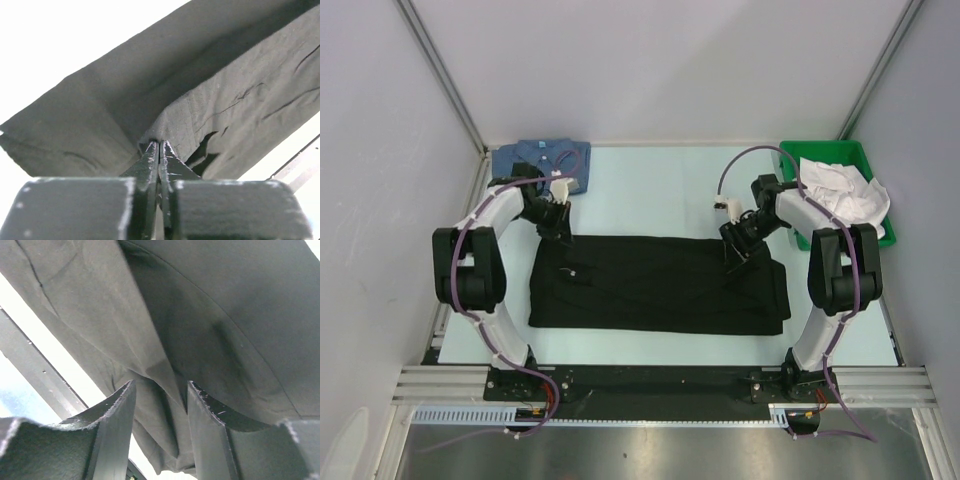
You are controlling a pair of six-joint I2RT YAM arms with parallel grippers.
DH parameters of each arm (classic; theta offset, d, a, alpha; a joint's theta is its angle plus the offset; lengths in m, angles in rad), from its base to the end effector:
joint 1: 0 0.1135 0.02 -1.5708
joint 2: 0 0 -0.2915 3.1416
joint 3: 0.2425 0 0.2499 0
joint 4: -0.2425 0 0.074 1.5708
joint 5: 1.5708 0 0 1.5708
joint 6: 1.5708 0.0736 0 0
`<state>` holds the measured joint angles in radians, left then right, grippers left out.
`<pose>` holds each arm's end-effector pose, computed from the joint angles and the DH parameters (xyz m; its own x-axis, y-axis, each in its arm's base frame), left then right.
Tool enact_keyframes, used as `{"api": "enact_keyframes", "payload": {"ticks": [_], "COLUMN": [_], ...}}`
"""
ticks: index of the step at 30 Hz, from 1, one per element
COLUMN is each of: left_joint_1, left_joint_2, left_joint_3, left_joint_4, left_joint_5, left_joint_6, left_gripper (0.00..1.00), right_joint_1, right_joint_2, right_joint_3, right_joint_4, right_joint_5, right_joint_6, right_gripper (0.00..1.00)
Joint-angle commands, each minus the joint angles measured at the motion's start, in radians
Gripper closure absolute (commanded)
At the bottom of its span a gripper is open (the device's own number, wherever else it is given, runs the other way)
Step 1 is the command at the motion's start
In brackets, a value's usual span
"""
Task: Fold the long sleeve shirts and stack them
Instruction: Fold the shirt
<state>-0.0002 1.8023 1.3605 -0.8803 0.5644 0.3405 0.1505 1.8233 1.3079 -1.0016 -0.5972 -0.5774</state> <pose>0.3653 -0.0394 0.2158 -0.8696 0.2823 -0.4052 0.4480 0.7963 -0.4065 0.3307 0.0920 0.1937 -0.7432 -0.5692 -0.3516 -0.6678 0.5995 0.4411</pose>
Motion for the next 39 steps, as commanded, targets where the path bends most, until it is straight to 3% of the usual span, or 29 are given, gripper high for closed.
{"api": "enact_keyframes", "payload": {"ticks": [1, 3, 6, 10, 16, 17, 23, 37, 38, 39], "left_joint_1": [-0.009, -0.009, -0.009, -0.003, -0.075, -0.086, -0.116, -0.118, -0.118, -0.118], "left_joint_2": [0.054, 0.063, 0.066, 0.037, 0.025, 0.031, 0.061, 0.040, 0.032, 0.029], "left_joint_3": [-0.009, -0.014, -0.015, -0.008, 0.116, 0.130, 0.210, 0.192, 0.187, 0.184], "left_joint_4": [0.043, 0.040, 0.029, 0.023, -0.084, -0.092, -0.103, -0.095, -0.091, -0.086], "left_joint_5": [-0.011, -0.017, -0.069, -0.089, -0.058, -0.064, -0.086, -0.069, -0.072, -0.077], "left_joint_6": [-0.008, -0.006, 0.006, 0.040, 0.331, 0.388, 0.439, 0.422, 0.422, 0.425], "left_gripper": [0.90, 0.74, 0.57, 0.49, 0.28, 0.20, 0.18, 0.11, 0.01, 0.01], "right_joint_1": [-0.009, -0.012, -0.022, -0.057, -0.118, -0.121, -0.181, -0.253, -0.253, -0.253], "right_joint_2": [-0.010, -0.009, -0.015, -0.053, -0.117, -0.133, -0.128, -0.107, -0.102, -0.098], "right_joint_3": [0.040, 0.042, 0.045, 0.070, -0.011, -0.050, -0.085, -0.209, -0.219, -0.225], "right_joint_4": [-0.009, -0.003, 0.007, 0.006, 0.043, 0.090, 0.142, 0.247, 0.259, 0.267], "right_joint_5": [0.045, 0.065, 0.105, 0.157, 0.304, 0.341, 0.490, 0.447, 0.438, 0.436], "right_joint_6": [-0.004, 0.005, 0.016, 0.042, 0.091, 0.117, 0.177, 0.123, 0.119, 0.119], "right_gripper": [0.53, 0.53, 0.45, 0.41, 0.43, 0.44, 0.51, 0.58, 0.58, 0.58]}}
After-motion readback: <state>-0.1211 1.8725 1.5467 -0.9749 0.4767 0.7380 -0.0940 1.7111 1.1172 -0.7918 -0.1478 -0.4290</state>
